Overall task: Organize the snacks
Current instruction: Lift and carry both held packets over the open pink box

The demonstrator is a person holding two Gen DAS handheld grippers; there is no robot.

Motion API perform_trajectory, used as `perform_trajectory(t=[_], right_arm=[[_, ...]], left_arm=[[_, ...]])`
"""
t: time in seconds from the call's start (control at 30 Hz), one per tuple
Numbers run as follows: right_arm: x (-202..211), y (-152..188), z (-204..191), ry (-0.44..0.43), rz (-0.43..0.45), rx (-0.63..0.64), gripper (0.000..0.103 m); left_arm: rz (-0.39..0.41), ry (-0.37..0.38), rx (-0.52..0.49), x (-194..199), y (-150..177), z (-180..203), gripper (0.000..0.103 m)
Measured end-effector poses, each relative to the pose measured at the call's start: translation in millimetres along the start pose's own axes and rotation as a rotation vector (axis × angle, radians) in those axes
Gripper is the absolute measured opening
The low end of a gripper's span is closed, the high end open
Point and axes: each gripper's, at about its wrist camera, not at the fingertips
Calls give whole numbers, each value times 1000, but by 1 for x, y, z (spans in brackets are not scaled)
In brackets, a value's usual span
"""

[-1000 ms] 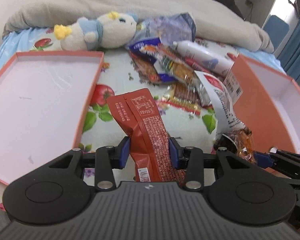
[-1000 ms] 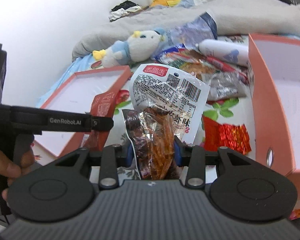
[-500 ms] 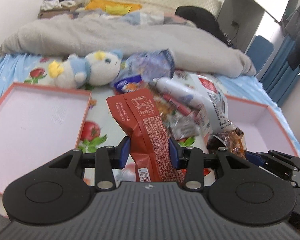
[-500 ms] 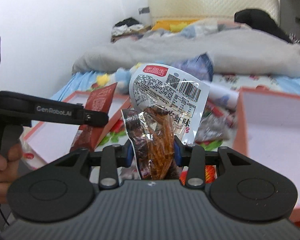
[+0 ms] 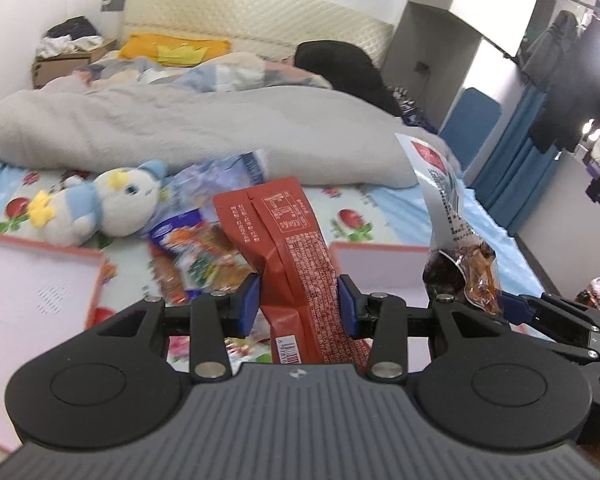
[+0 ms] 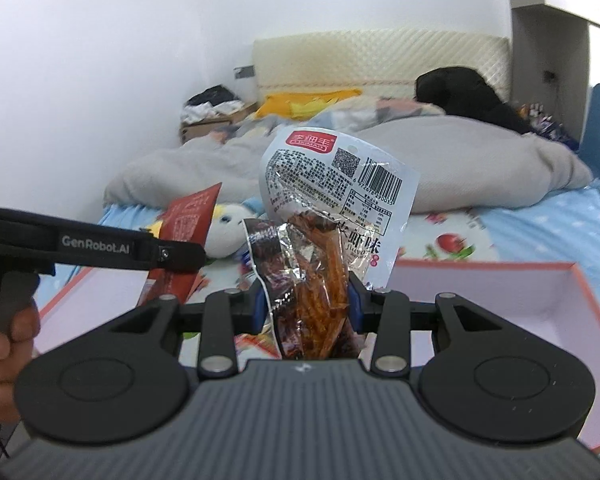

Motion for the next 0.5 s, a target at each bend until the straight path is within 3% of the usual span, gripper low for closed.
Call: perform_trajectory(t=[0.23, 0.5], right_arm=[[20, -15, 39, 71, 38, -4, 42], [18, 6, 106, 161, 1, -87, 42]], left_arm=[[0, 60, -29, -7, -20, 52, 47], [-79, 115, -102, -57, -11, 124, 47]])
Point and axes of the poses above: each gripper's, at about its wrist camera, not at the fingertips, and x roughly against the way its jaws point, z to its right, y to its underside, and after that the axes turned 14 degrees about -y, right-handed
